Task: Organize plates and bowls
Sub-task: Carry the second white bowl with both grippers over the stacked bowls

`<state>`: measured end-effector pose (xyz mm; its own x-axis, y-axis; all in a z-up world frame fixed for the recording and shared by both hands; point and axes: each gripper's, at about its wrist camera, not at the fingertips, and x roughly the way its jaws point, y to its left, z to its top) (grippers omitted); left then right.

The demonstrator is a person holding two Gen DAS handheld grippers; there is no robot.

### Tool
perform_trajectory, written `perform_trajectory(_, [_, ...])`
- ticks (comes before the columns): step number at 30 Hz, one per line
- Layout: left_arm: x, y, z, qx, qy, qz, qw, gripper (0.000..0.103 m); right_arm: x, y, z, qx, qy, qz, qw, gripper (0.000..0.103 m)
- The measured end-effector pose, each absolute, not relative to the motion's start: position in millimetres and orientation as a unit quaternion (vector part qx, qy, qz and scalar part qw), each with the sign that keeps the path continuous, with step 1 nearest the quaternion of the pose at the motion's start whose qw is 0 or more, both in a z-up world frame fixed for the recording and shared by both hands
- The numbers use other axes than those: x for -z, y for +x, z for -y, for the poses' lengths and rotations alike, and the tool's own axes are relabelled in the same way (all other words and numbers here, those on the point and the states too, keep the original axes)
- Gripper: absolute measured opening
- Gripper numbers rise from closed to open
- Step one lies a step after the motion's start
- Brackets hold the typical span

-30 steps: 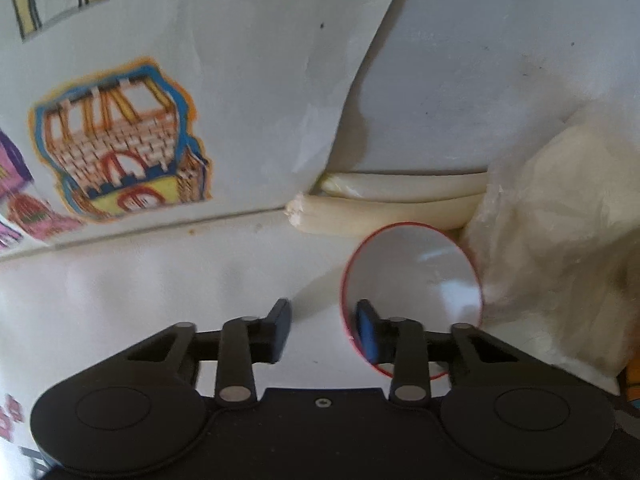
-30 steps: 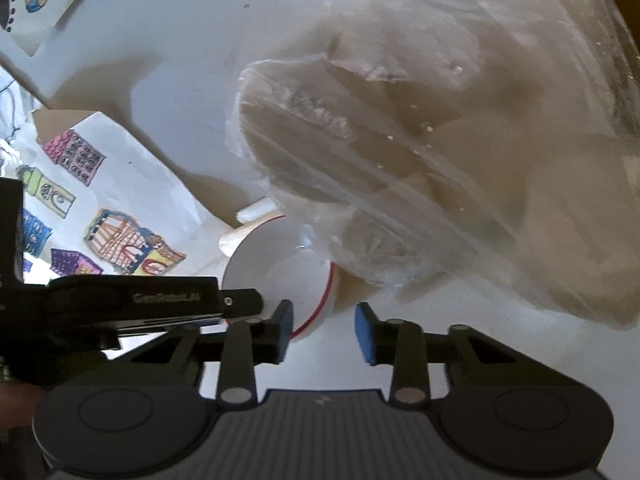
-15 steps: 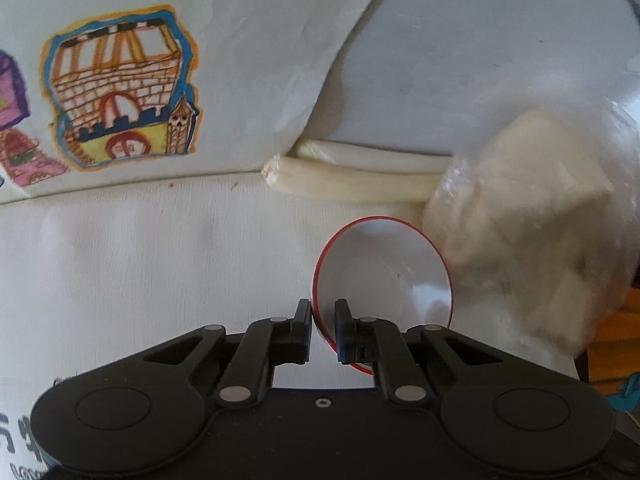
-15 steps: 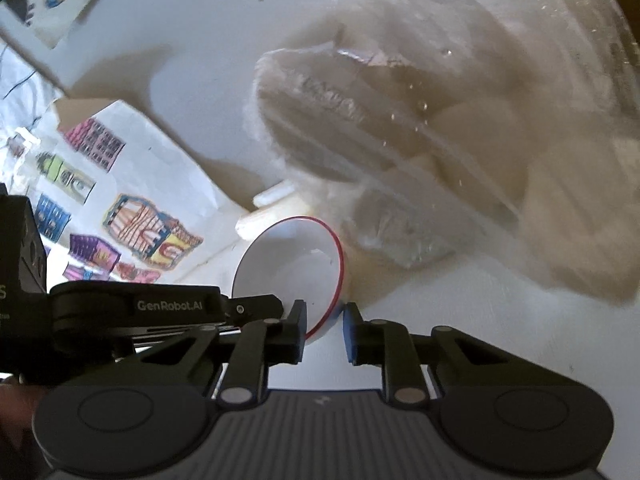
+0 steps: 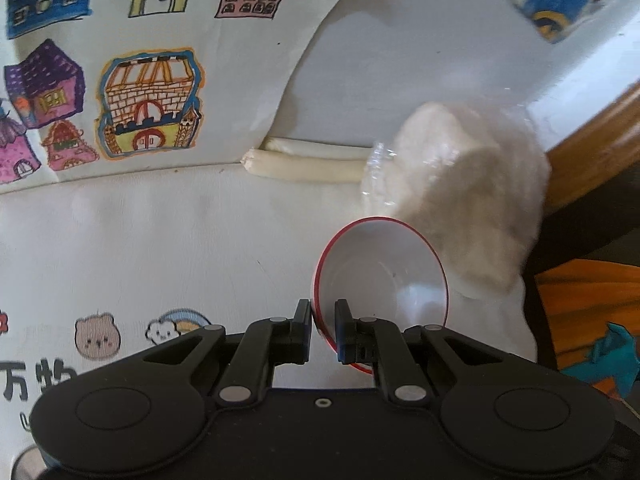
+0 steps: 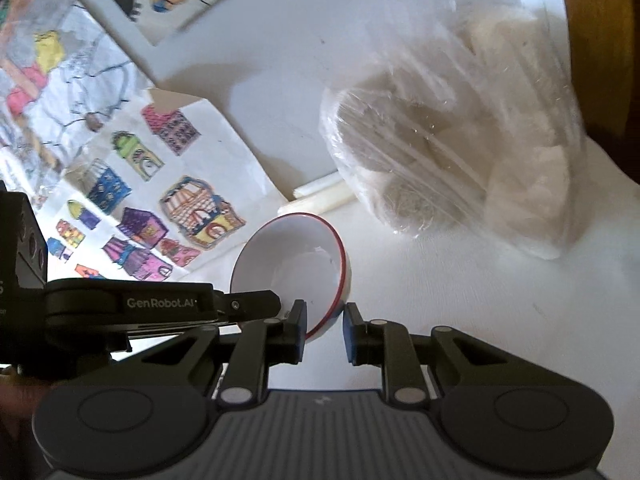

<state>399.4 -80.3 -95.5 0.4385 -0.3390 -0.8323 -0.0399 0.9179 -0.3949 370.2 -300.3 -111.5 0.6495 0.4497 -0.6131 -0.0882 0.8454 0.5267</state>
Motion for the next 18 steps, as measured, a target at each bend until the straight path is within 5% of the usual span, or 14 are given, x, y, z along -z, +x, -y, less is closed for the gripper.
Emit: perform_trajectory(18, [69,358,71,0.124,-0.168,-0.524,0.826,0.012,95,293,281,-0.137,0.238,-0.380,0.883,0.022])
